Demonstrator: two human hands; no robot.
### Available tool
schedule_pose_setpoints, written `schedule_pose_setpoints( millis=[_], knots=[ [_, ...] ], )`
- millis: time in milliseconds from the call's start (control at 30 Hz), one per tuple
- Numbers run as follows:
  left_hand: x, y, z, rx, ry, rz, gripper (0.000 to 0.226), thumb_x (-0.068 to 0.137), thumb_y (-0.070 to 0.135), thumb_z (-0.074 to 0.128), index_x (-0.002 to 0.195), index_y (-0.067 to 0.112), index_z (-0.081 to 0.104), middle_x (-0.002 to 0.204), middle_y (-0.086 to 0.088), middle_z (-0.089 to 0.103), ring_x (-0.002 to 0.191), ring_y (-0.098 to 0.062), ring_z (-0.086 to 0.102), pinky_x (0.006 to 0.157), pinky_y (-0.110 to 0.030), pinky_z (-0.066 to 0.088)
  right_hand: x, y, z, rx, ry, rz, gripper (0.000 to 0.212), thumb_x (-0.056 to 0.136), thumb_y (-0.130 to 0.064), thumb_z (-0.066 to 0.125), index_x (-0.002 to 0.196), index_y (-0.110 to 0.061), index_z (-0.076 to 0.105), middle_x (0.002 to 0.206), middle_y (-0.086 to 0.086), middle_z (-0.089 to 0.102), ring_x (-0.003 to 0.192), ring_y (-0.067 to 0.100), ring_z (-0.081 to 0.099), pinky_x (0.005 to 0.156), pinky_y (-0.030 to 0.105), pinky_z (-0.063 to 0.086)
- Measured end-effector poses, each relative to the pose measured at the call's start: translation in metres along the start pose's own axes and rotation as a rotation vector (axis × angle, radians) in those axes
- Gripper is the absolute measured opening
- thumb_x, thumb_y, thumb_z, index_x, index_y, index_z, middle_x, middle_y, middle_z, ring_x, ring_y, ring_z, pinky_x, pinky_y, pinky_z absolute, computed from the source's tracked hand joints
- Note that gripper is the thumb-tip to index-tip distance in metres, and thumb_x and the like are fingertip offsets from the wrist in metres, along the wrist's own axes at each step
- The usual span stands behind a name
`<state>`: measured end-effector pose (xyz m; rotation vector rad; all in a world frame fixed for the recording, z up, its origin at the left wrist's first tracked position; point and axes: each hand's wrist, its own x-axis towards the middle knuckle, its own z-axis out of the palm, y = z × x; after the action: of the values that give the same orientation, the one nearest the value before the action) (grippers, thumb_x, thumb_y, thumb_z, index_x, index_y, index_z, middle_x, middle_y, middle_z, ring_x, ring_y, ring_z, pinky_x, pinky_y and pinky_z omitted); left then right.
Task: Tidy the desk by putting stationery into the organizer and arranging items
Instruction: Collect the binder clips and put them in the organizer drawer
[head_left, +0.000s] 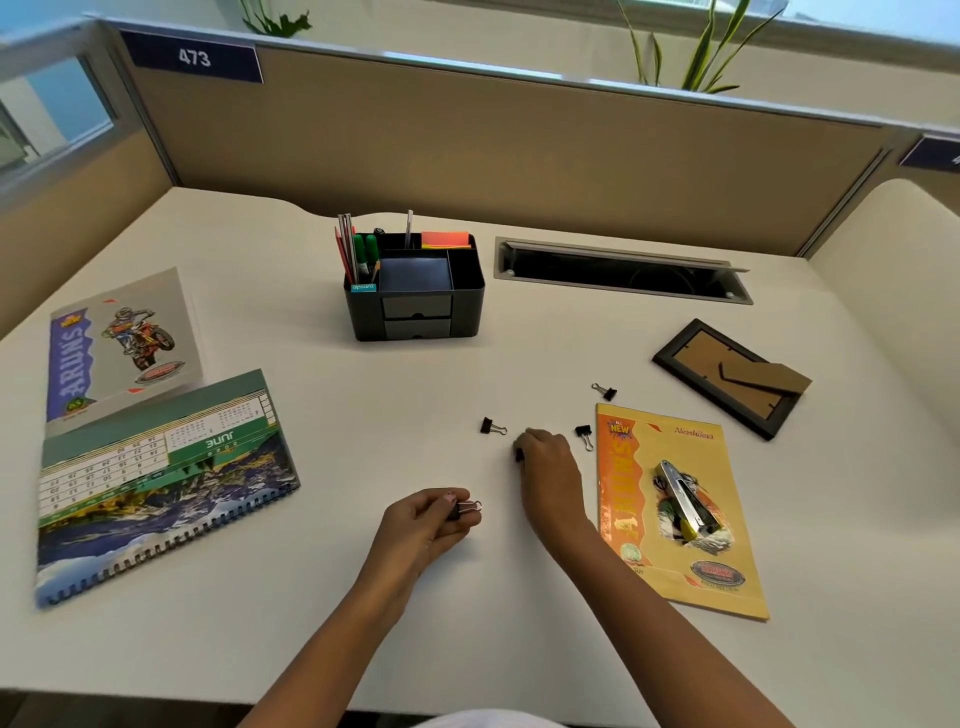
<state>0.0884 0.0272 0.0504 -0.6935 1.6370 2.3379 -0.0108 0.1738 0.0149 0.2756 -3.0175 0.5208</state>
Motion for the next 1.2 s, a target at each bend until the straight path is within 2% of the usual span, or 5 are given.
schedule_pose_setpoints(
  millis=[233, 433, 800, 1000, 1200],
  knots=[
    [0.006, -0.004, -0.008, -0.019, 0.028, -0.044, 0.034, 0.099, 0.022, 0.042, 0.103, -0.003, 0.064, 0.096, -0.017, 0.071, 0.085, -0.023, 0.071, 0.091, -0.036, 0.052, -0.016, 0.01, -0.001, 0.129, 0.063, 0.039, 0.01, 0.078, 0.009, 0.054, 0.081, 0.0, 0.057, 0.092, 0.01, 0.05, 0.074, 0.027, 0.051, 0.059, 0.037, 0.046],
    [0.006, 0.001, 0.0, -0.047, 0.043, -0.145, 0.052, 0.102, 0.031, 0.027, 0.097, -0.004, 0.066, 0.097, -0.023, 0.069, 0.088, -0.03, 0.069, 0.076, -0.035, 0.058, -0.047, -0.012, -0.037, 0.415, 0.189, -0.153, 0.017, 0.081, 0.004, 0.063, 0.094, -0.006, 0.062, 0.1, 0.002, 0.051, 0.077, 0.001, 0.054, 0.072, 0.006, 0.042],
    [0.001, -0.003, 0.01, 0.173, -0.094, -0.075, 0.044, 0.101, 0.032, 0.035, 0.1, 0.003, 0.068, 0.097, -0.014, 0.071, 0.092, -0.022, 0.069, 0.087, -0.036, 0.054, -0.088, -0.032, -0.025, 0.212, 0.033, -0.431, 0.037, 0.071, -0.004, 0.078, 0.103, -0.014, 0.063, 0.094, 0.001, 0.062, 0.082, 0.011, 0.06, 0.067, 0.013, 0.049],
    [0.005, -0.001, 0.008, 0.117, -0.052, -0.023, 0.032, 0.097, 0.021, 0.046, 0.099, -0.004, 0.066, 0.089, -0.017, 0.067, 0.079, -0.024, 0.068, 0.077, -0.032, 0.057, -0.073, -0.026, -0.038, 0.372, 0.122, -0.351, 0.009, 0.085, -0.005, 0.064, 0.092, -0.011, 0.065, 0.09, 0.0, 0.062, 0.083, 0.012, 0.057, 0.07, 0.015, 0.042],
    [0.008, -0.001, 0.007, 0.099, -0.004, -0.023, 0.02, 0.093, 0.01, 0.053, 0.101, -0.004, 0.065, 0.087, -0.014, 0.068, 0.071, -0.02, 0.067, 0.066, -0.024, 0.056, -0.009, 0.02, -0.03, 0.195, 0.204, -0.015, 0.034, 0.082, 0.008, 0.061, 0.113, -0.005, 0.066, 0.109, 0.013, 0.064, 0.104, 0.027, 0.057, 0.08, 0.024, 0.041]
  ],
)
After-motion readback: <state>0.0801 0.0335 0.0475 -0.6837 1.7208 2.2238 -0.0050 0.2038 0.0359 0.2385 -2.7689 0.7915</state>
